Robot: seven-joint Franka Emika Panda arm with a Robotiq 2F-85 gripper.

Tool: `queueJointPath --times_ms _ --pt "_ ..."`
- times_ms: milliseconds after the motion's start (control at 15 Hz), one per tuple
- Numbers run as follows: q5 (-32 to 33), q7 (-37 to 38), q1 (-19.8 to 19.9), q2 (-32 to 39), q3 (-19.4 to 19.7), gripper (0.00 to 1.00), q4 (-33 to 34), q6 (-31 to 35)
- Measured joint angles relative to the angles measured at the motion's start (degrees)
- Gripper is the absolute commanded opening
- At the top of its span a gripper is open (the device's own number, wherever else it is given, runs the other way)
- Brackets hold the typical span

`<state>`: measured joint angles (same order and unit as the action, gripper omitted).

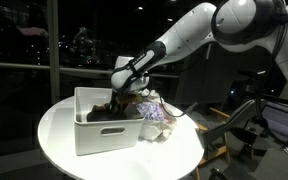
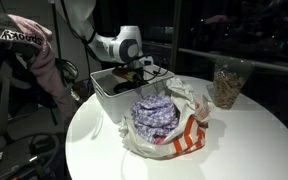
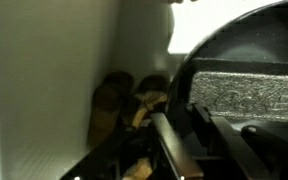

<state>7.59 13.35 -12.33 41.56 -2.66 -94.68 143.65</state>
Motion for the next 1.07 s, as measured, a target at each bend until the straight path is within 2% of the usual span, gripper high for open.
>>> queueJointPath --times_ms 200,267,733,1067 --pt "0.0 0.64 -0.99 0.0 1.06 0.0 0.52 -0.91" --pt "-0.07 1.14 -1.11 -0.04 1.1 0.03 0.87 -1.77" --pt "-5.78 1.23 0.08 -0.88 -0.42 0.02 4.45 -9.6" --pt "-5.27 1.21 0.4 -3.22 0.4 0.02 5.03 -14.32"
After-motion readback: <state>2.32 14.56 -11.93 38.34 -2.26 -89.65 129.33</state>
